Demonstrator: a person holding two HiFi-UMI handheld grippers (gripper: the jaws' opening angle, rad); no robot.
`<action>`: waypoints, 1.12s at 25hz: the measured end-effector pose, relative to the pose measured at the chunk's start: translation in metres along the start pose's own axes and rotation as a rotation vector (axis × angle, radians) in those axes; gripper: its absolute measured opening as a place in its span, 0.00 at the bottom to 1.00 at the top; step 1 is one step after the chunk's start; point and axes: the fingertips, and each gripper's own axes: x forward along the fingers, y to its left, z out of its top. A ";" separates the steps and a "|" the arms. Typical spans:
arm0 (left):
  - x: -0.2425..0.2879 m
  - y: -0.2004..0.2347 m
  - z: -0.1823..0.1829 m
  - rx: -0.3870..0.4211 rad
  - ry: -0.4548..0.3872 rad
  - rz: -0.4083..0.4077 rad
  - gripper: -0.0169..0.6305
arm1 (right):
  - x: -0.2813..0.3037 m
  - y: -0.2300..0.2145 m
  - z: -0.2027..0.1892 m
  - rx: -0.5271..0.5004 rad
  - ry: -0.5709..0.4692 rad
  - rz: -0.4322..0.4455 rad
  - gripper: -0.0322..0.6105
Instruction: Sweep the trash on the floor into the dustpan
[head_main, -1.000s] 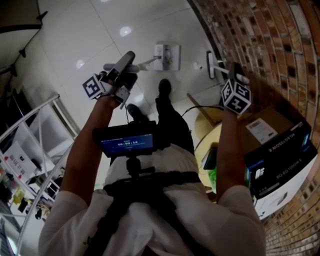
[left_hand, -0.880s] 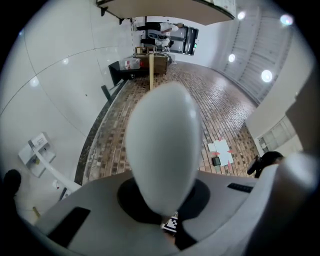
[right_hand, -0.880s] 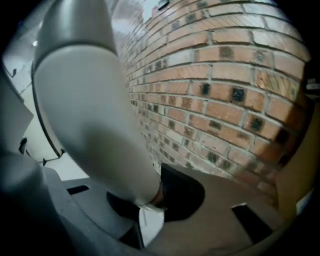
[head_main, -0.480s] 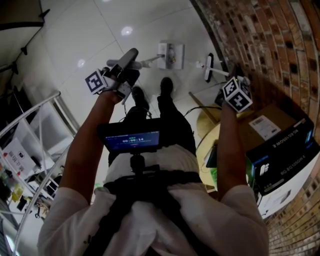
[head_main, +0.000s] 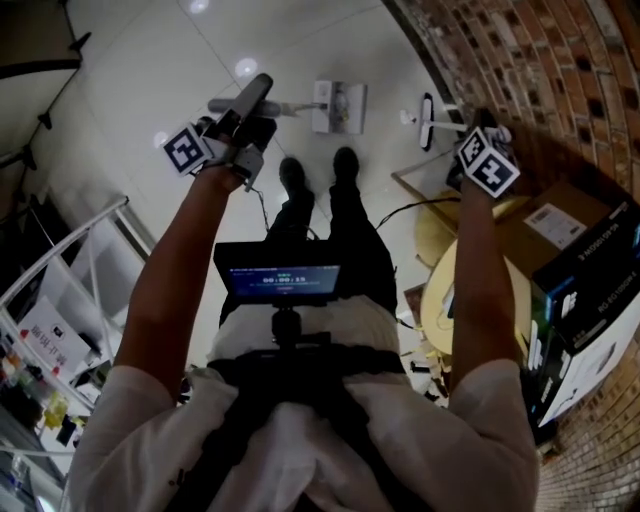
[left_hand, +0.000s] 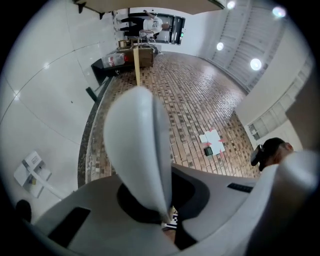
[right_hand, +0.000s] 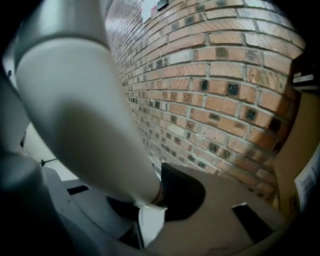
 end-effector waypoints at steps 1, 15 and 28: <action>-0.004 -0.001 0.007 0.014 0.002 0.000 0.03 | 0.000 0.004 -0.002 -0.006 0.000 -0.001 0.13; -0.040 -0.003 0.007 -0.009 0.053 -0.017 0.03 | 0.002 0.035 -0.019 -0.057 0.026 -0.005 0.13; -0.035 0.002 0.001 -0.028 0.099 -0.012 0.03 | -0.027 0.089 -0.024 0.019 -0.008 0.068 0.16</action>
